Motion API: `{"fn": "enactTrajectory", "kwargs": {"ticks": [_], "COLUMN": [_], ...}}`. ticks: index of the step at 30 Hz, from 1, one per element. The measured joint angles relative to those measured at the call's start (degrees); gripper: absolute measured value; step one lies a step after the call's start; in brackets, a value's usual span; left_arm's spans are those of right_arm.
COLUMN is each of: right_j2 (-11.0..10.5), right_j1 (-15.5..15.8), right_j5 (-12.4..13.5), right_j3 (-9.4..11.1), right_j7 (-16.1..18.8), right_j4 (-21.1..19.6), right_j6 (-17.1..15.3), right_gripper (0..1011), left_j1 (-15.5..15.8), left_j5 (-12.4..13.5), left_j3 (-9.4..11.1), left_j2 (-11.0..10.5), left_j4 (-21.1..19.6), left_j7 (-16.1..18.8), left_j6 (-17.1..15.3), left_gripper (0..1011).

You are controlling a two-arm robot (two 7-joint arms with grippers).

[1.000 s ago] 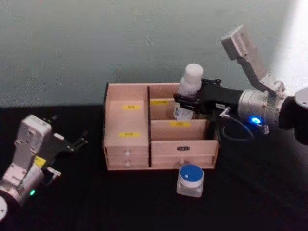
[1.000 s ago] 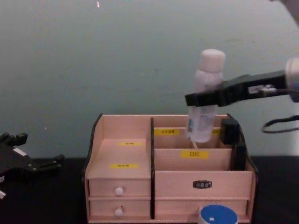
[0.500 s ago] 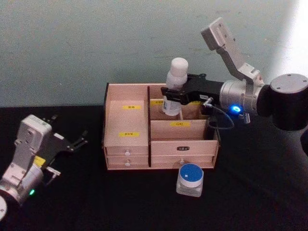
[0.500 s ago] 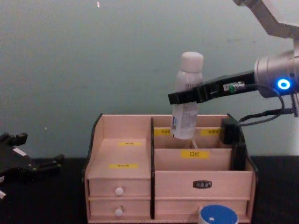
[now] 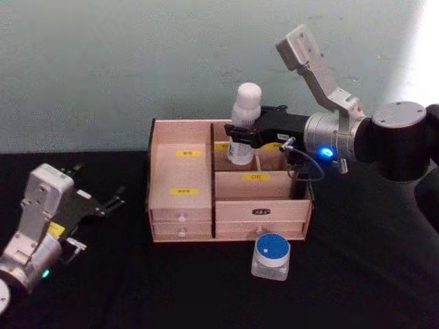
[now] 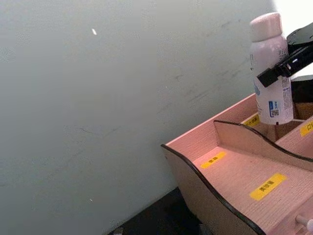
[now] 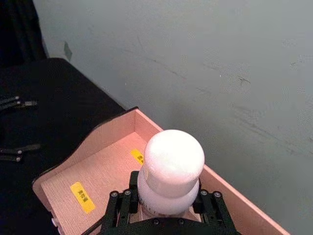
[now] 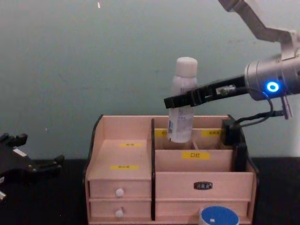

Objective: Pick up the facial cleanser and watermelon frost from the table and place them into the tiered storage box.

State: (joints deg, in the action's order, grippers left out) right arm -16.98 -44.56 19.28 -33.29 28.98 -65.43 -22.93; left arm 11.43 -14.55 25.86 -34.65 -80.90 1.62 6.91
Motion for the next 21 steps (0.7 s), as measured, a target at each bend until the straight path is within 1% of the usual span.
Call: {"fn": "enactTrajectory", "kwargs": {"ticks": [21], "right_j2": [1.5], "right_j1": [-0.5], "right_j5": [-1.4], "right_j3": [-0.2], "right_j7": [0.7], "right_j4": [3.1], "right_j6": [0.8], "right_gripper": [596], "left_j1": [0.0], "left_j5": [0.0], "left_j3": [0.0], "left_j2": [0.0], "left_j4": [0.0], "left_j7": [0.0], "left_j6": [0.0], "left_gripper": [1001]}}
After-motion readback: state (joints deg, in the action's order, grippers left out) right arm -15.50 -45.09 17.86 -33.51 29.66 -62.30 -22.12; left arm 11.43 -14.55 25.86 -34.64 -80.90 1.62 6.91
